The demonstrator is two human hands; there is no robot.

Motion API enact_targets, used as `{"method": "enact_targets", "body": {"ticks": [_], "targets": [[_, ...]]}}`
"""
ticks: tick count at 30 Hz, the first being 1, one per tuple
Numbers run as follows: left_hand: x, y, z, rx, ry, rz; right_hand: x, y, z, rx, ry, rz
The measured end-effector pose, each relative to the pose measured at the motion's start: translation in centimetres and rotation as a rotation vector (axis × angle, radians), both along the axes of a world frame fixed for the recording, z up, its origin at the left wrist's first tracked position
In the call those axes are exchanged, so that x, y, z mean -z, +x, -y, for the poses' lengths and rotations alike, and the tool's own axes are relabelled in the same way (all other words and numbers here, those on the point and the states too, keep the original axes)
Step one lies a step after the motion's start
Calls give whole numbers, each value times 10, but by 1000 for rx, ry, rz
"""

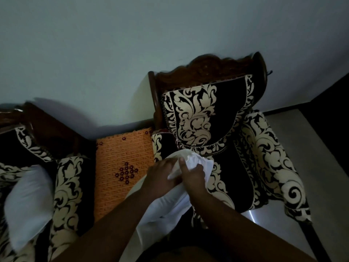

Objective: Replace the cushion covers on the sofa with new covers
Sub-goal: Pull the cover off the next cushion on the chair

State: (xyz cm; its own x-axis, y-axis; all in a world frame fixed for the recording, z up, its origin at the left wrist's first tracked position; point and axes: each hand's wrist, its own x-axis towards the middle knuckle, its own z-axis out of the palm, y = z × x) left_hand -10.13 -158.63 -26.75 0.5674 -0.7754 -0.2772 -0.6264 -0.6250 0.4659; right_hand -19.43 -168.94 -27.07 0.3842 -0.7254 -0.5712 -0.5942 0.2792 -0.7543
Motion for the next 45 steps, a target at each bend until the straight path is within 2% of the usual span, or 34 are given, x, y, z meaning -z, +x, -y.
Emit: {"method": "enact_targets", "body": {"ticks": [2, 5, 8, 10, 13, 19, 22, 24, 27, 29, 34, 39, 45], "targets": [[0, -4, 1, 53, 27, -43, -2, 8, 4, 36, -1, -19], [-7, 5, -6, 79, -44, -224, -2, 11, 19, 34, -193, 100], [-23, 25, -15, -225, -332, -532, -33, 5, 13, -33, -291, 120], [-36, 46, -22, -441, -467, -528, -52, 1, 6, -114, -347, 174], [-47, 82, -32, -562, -475, -461, -81, -9, 6, -216, -365, 308], [-85, 138, -29, -877, -656, -614, -158, -27, 26, -281, -445, 601], [-109, 149, -26, -862, -725, -674, -188, -29, 38, -266, -492, 657], [-122, 146, -18, -845, -731, -582, -199, -26, 41, -191, -566, 629], [-140, 133, -3, -958, -678, -316, -199, -20, 34, -17, -726, 506], [-150, 125, 1, -1017, -633, -205, -189, -21, 28, -5, -771, 483], [-166, 115, -1, -1067, -616, -44, -172, -33, 29, -62, -776, 494], [-178, 112, -7, -996, -552, 95, -183, -38, 45, 90, -782, 575], [-164, 124, -35, -963, -426, 141, -213, -55, 66, 124, -799, 637]]}}
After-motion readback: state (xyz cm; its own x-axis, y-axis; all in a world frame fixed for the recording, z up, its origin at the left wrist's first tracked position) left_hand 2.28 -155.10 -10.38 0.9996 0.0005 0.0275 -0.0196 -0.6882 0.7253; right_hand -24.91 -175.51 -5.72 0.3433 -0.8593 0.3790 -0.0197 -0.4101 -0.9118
